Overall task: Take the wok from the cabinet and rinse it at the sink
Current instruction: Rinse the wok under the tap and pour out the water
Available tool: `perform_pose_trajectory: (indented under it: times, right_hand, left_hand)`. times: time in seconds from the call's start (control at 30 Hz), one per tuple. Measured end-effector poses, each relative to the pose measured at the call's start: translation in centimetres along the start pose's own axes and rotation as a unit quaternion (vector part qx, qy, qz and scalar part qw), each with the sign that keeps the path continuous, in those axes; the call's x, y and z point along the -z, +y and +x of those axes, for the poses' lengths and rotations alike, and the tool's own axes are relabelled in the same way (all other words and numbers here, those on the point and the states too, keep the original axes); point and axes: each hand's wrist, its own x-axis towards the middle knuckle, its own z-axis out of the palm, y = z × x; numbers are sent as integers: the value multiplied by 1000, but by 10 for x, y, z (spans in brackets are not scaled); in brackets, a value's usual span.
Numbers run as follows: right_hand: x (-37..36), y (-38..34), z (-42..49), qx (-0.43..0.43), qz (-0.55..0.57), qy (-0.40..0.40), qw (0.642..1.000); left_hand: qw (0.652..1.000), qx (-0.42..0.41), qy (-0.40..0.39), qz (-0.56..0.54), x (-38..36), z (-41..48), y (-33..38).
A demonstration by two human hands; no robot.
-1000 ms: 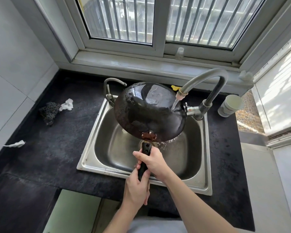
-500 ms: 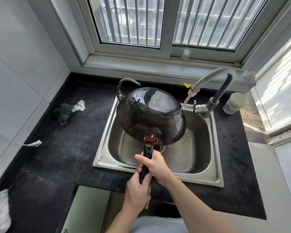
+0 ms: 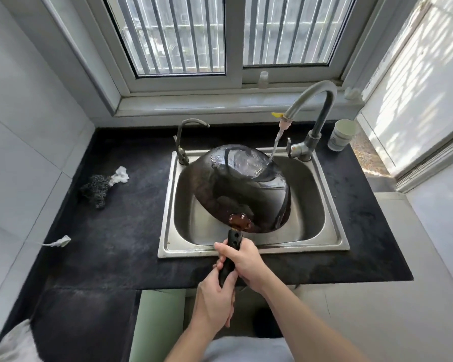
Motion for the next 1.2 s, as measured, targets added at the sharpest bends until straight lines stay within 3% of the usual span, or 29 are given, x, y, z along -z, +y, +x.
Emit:
perform_pose_trajectory:
  times: [0.7,0.83,0.97,1.07,1.2]
  right_hand:
    - [11,3,-15,-46,181,85,979]
    - [20,-3,-18,-49,170,104,979]
    - [23,-5,-17,-49,85,169,981]
    - [27,-5,-17,-51,98,171,979]
    - [33,-3,-19,-58,149,131,978]
  left_hand:
    - [983,-61,-2,173,-11,0,9]
    - [977,-84,24,193,-17,2,15]
    - [968,-91,38,232,-24,6,15]
    - [958,-93,51,267,-28,7,17]
    - [980,-45,49,189,-34,2,33]
